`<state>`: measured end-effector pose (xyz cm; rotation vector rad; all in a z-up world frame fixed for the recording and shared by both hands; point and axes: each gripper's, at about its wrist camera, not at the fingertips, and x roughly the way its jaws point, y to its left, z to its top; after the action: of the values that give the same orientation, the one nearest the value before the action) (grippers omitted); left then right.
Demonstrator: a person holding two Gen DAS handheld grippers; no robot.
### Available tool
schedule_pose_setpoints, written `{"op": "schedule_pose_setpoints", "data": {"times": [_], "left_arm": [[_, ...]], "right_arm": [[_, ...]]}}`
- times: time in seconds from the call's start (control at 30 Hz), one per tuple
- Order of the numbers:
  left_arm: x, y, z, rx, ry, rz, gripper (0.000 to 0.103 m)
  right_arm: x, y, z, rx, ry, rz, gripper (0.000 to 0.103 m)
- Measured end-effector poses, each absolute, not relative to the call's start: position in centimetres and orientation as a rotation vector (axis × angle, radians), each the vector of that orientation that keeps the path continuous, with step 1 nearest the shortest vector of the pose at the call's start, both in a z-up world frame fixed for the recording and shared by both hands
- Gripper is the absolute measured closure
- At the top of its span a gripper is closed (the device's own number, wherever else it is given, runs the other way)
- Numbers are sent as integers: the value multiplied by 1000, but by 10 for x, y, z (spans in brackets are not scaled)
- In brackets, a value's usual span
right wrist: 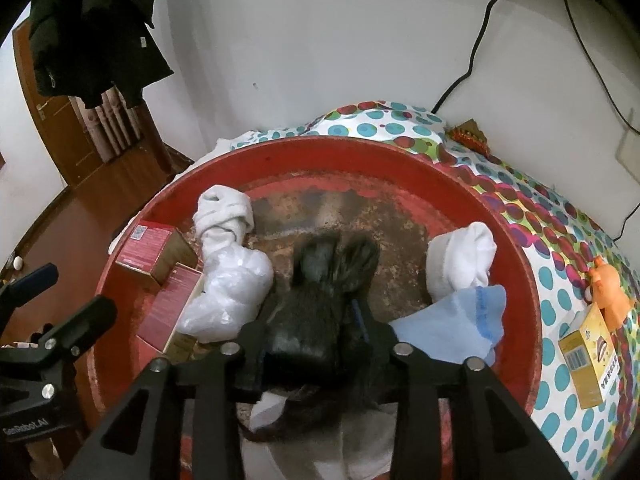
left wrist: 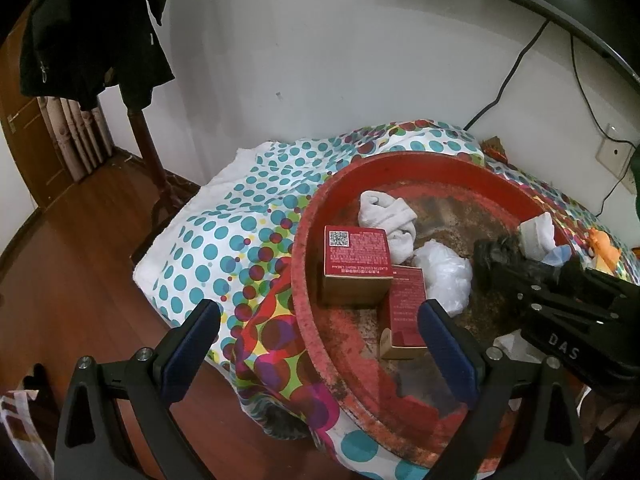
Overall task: Organize objects
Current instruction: 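Open the right tool to drop the black bag into the tray, then grasp the orange toy figure with the right tool and lift it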
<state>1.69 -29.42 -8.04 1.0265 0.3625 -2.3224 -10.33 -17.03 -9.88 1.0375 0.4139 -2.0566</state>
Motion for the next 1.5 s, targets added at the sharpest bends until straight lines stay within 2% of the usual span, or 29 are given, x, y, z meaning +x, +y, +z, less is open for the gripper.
{"op": "schedule_pose_setpoints", "data": {"times": [0.4,0.63,0.8,0.93,1.27,1.37,1.5], "left_arm": [[16,-290,-81,1025,339,-2328,4],[16,-283,-81,1024,286,-2327,4],[12,-279,-84,1041,279,-2341,3],[10,-275,-86,1051,266,-2351,2],[1,-256,-90,1112,193,-2374,2],[-1,-248,-85,1113,180,-2395,1],[-7,-237,-78,1131,181,-2418,1]], "right_arm": [[-105,-129,-67,990,319,-2127,44],[-149,-61,-41,981,285,-2235,42],[-214,1,-38,1062,340,-2258,42],[-258,30,-45,1142,460,-2229,42],[-313,22,-98,1236,799,-2001,42],[-326,18,-112,1244,857,-1966,42],[-335,19,-122,1233,799,-1925,42]]}}
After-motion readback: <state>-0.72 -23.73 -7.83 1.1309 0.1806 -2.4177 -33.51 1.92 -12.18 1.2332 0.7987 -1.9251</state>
